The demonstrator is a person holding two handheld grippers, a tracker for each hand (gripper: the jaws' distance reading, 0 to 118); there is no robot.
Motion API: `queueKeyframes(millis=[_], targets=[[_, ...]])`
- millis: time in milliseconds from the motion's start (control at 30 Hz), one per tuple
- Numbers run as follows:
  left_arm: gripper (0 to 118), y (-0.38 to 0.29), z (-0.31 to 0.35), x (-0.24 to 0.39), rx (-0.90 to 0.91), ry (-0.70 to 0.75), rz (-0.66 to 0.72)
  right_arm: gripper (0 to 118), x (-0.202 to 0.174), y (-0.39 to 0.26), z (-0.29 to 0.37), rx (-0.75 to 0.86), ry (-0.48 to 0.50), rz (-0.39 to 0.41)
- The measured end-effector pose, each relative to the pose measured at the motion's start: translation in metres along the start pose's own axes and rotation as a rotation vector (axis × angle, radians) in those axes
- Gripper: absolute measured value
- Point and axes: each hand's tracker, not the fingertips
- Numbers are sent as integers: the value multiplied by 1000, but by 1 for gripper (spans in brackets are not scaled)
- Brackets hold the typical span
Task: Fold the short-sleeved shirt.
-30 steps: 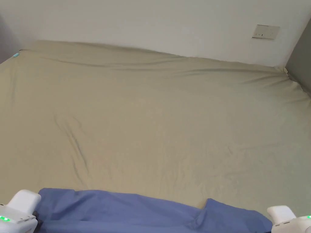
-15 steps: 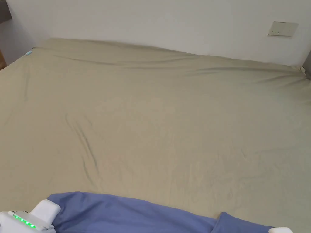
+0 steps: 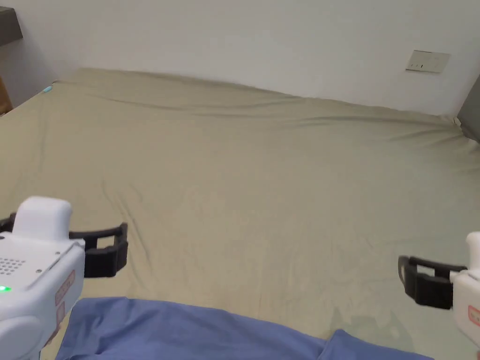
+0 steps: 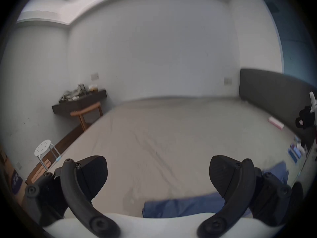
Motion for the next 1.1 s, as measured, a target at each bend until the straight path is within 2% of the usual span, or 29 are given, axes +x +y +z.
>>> queueKeyframes(millis=[100, 133, 167, 200, 233, 267, 300, 333, 400, 433, 533, 700, 867, 900, 1000, 1033, 1067, 1100], targets=[[113, 14, 15, 18, 99, 19, 7, 105, -26, 17, 23, 135, 33, 2], [109, 17, 21, 24, 130, 19, -6, 105, -36, 20, 27, 169, 43, 14], [100, 18, 25, 31, 146, 23, -20, 102, -44, 20, 31, 192, 58, 29], [83, 19, 29, 38, 173, 33, -55, 95, -55, 21, 35, 209, 63, 50], [68, 17, 29, 43, 177, 33, -73, 85, -65, 21, 38, 224, 70, 71], [50, 16, 30, 48, 177, 36, -82, 68, -76, 19, 37, 231, 67, 85], [29, 14, 32, 53, 180, 36, -76, 34, -86, 17, 38, 243, 64, 101], [20, 12, 32, 56, 184, 35, -74, 9, -94, 14, 37, 262, 33, 119], [3, 8, 31, 60, 185, 29, -69, 2, -105, 7, 36, 266, 50, 108], [0, 6, 31, 61, 186, 30, -69, 2, -109, 5, 35, 264, 61, 103], [0, 0, 32, 64, 191, 40, -88, 2, -119, -3, 31, 277, 14, 122], [0, -8, 23, 60, 167, 21, -120, 2, -117, -7, 21, 246, 7, 104], [0, -27, -1, 46, 4, -63, -109, 2, -111, -11, 12, 215, -10, 99], [21, -35, -9, 41, -51, -61, -98, 2, -110, -12, 10, 207, -11, 100], [74, -64, -29, 15, -170, -69, -26, 2, -103, -18, 5, 182, -12, 102], [74, -73, -36, 5, -208, -79, 6, 2, -101, -20, 3, 171, -12, 96], [81, -82, -42, -5, -244, -79, 35, 2, -98, -23, 2, 159, -11, 89], [96, -91, -50, -17, -288, -92, 60, 2, -95, -25, 0, 145, -9, 82]])
